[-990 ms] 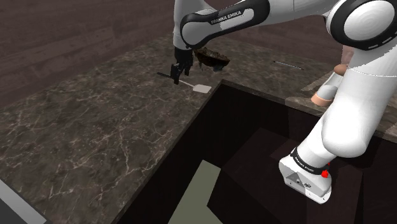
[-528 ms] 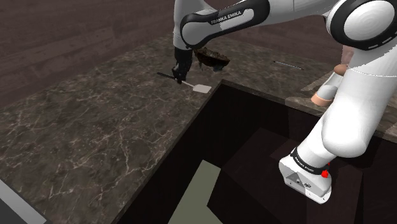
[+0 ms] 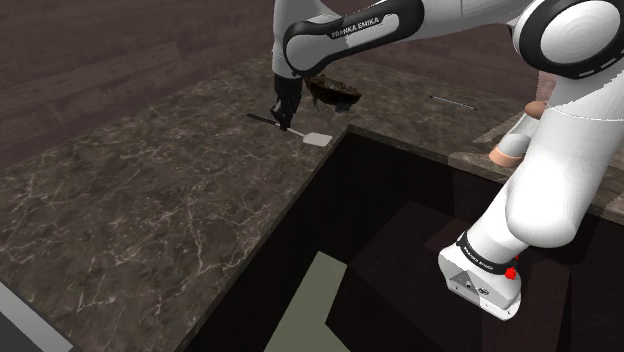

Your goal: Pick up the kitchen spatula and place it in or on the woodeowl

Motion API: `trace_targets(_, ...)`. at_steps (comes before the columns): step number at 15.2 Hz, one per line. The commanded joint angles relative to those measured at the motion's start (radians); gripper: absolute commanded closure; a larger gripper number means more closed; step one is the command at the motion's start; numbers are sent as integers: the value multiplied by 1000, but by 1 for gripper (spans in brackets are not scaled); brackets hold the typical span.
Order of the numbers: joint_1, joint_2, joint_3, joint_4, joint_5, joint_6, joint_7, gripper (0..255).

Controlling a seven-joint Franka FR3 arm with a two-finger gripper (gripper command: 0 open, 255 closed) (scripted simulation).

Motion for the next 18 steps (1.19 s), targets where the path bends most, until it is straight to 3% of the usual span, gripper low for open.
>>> trace_targets(1, 0, -4, 0, 8, 1, -12, -1, 255)
trace_targets(18, 0, -41, 4, 187, 11, -228, -7, 255)
